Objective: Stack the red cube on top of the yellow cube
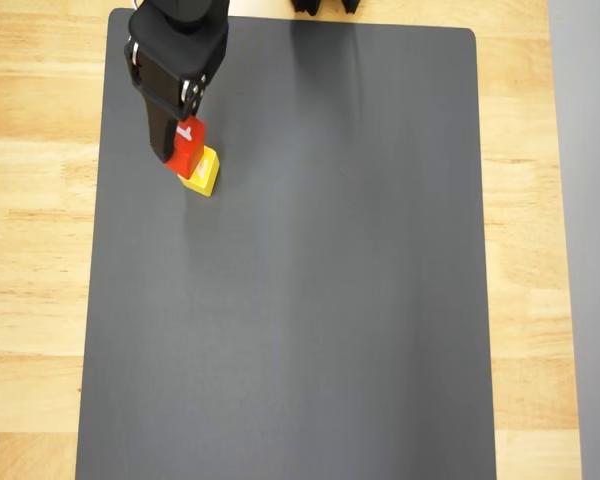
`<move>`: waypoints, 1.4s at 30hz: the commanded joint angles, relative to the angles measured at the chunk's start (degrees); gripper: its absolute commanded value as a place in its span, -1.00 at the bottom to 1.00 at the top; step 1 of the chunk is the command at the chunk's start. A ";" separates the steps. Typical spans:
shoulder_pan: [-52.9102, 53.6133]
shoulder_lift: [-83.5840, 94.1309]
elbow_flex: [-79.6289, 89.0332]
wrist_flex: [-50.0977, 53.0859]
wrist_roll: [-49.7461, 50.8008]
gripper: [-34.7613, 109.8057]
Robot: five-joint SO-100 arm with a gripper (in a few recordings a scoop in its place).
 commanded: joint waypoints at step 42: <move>-0.26 -0.88 1.32 -1.14 0.70 -0.04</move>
